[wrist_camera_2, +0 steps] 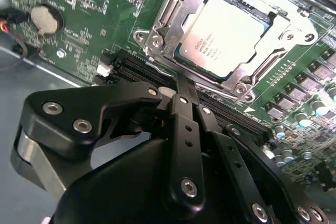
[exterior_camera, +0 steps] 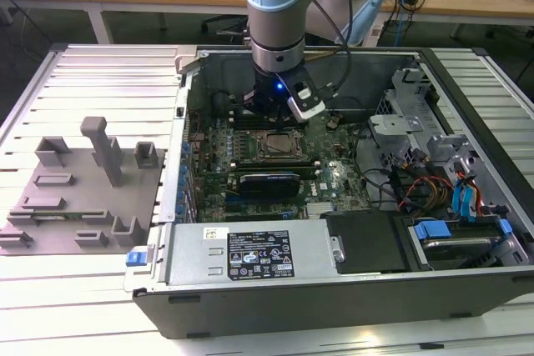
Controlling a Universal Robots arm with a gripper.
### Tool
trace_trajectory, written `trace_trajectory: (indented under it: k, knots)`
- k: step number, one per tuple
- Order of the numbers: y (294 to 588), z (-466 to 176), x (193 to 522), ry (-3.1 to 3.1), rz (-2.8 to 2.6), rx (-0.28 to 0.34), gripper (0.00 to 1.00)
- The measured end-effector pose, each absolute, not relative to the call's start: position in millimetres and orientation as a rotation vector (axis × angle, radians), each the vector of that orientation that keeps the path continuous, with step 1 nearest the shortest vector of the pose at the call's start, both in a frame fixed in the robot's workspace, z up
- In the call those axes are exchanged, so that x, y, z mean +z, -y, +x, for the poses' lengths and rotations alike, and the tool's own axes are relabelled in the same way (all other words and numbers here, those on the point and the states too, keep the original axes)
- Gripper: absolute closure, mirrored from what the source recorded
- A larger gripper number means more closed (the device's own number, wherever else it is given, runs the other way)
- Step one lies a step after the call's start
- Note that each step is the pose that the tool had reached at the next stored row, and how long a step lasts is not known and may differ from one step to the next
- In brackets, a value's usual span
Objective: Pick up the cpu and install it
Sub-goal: 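Install the first cpu locking lever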
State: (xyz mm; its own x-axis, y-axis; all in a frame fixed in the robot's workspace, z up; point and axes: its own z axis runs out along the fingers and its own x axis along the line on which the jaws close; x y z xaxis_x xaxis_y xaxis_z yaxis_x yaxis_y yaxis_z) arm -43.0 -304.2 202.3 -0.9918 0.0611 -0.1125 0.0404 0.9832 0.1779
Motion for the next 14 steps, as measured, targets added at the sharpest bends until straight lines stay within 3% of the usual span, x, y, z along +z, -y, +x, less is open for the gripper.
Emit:
trace_trajectory:
  k: [14]
  knots:
    - [300.8,-40.1,201.0,-3.005,0.153,0.251,0.89]
